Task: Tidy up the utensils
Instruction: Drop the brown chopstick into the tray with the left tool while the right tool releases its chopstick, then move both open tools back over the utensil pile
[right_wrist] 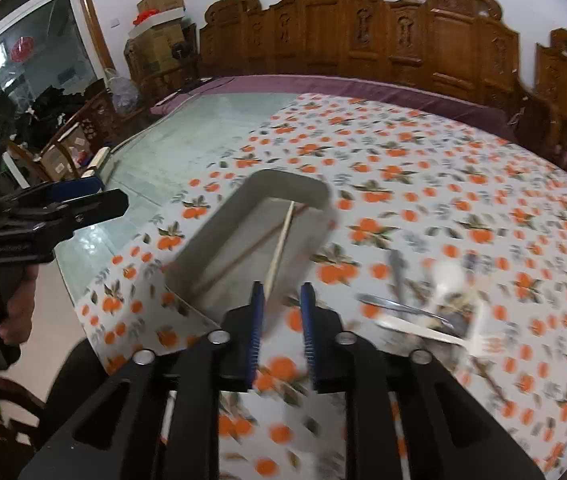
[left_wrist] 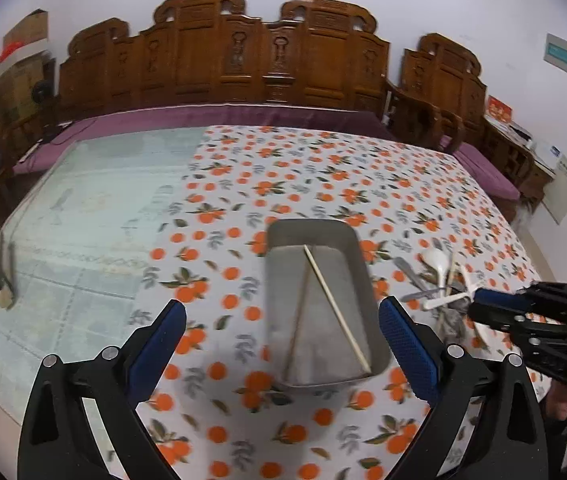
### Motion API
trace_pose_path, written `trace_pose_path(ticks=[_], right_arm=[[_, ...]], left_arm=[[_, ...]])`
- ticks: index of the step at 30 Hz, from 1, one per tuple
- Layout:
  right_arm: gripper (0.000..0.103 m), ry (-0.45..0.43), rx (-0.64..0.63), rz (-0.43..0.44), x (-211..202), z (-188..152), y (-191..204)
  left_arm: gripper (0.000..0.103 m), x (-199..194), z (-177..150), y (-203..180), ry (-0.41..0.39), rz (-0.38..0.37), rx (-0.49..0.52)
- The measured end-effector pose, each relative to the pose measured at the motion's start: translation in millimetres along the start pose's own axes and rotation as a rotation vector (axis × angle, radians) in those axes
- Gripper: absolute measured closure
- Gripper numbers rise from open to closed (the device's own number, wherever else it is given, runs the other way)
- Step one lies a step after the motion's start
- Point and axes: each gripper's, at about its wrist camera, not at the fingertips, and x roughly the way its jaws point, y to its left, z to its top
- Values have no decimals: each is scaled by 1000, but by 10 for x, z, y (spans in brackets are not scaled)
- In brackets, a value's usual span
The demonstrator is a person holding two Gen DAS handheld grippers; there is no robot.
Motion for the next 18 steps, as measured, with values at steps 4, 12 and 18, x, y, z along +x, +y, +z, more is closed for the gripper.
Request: trace_pose_path(ticks=[4,12,18], right_arm=[[78,-5,1,-66,-284,-199,-260],[67,-7,66,-133,-555,-516,-658],[65,18,93,-159,-532,-670,-855]], left_arm=[[10,63,-13,-271,17,-43,25],[10,228,-26,-754,48,-108,79],[10,411,-78,-1068,91,-145,118]])
